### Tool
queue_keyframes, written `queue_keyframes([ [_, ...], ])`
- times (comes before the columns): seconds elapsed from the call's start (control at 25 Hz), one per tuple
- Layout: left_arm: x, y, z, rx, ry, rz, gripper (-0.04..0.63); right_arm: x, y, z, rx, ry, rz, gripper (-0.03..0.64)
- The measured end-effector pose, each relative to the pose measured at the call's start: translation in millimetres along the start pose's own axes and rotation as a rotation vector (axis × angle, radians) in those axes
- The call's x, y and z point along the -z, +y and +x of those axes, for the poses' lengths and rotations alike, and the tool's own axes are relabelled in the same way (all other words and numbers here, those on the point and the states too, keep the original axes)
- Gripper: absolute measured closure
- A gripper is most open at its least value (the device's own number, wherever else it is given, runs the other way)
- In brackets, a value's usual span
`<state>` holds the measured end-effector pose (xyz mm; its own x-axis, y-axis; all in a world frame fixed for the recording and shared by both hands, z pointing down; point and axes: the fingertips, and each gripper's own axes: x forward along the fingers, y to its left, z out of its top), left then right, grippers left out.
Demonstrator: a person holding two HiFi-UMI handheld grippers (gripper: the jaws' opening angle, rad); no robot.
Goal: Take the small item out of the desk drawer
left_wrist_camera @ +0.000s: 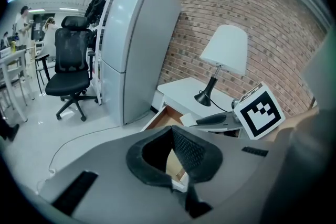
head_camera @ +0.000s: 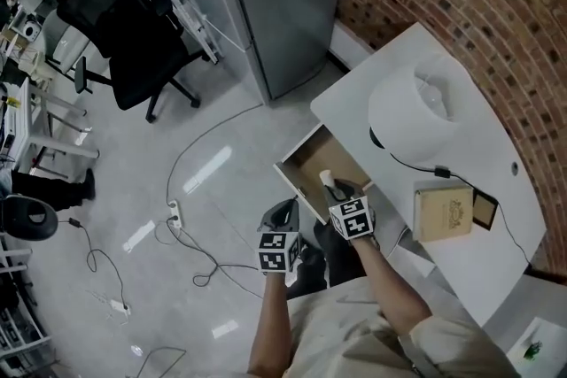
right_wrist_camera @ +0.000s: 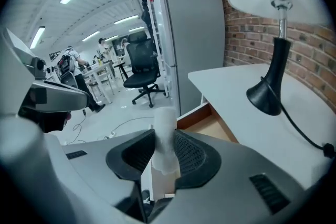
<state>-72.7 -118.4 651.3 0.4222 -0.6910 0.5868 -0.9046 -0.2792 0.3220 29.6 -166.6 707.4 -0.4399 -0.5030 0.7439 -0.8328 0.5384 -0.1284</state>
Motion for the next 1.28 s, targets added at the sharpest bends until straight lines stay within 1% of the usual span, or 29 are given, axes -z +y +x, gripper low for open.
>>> queue_keyframes([
  [0.12,-10.2,-11.4,-7.2,0.018,-0.010,0.045,0.578,-7.3,0.1,-19.5,0.021,-0.044,0.017,0.476],
  [0.24,-11.1,-23.3,-19.2,0.031,-0.001,0.114,0.578,-6.3,6.8,-41.8,0.026,-0.067,0.035,0.476],
  [0.32,-14.8,-30.7,-24.6,0.044,0.001,0.140,0.578,-7.9,7.0,-55.8,0.028,-0.081,0.040,0.476],
  [0.44,-21.4,-39.0,-31.9,0.051,0.002,0.163,0.578,-9.9,5.3,-76.3,0.032,-0.100,0.038,0.476],
  [0.56,-28.7,-43.8,-40.5,0.050,-0.008,0.166,0.578,-14.3,7.4,-92.3,0.028,-0.126,0.041,0.476],
  [0.64,-32.0,-50.7,-44.2,0.066,-0.011,0.175,0.578,-16.6,7.1,-103.3,0.028,-0.144,0.055,0.476],
  [0.68,-32.1,-54.6,-45.9,0.079,-0.006,0.190,0.578,-16.7,7.8,-109.2,0.028,-0.152,0.065,0.476],
  [0.76,-34.4,-58.5,-48.7,0.100,0.013,0.247,0.578,-20.8,9.2,-120.0,0.028,-0.170,0.085,0.476],
  [0.84,-39.7,-57.9,-52.7,0.101,0.025,0.292,0.578,-27.9,10.7,-129.5,0.026,-0.192,0.093,0.476],
  [1.04,-57.0,-55.5,-59.3,0.088,-0.027,0.268,0.578,-41.9,14.6,-138.7,0.025,-0.251,0.087,0.476],
  [1.16,-52.4,-59.2,-63.0,0.108,-0.025,0.261,0.578,-44.0,27.9,-137.5,0.013,-0.264,0.075,0.476],
  [1.28,-43.8,-61.6,-59.0,0.115,-0.007,0.294,0.578,-42.9,32.4,-134.8,-0.001,-0.261,0.063,0.476],
])
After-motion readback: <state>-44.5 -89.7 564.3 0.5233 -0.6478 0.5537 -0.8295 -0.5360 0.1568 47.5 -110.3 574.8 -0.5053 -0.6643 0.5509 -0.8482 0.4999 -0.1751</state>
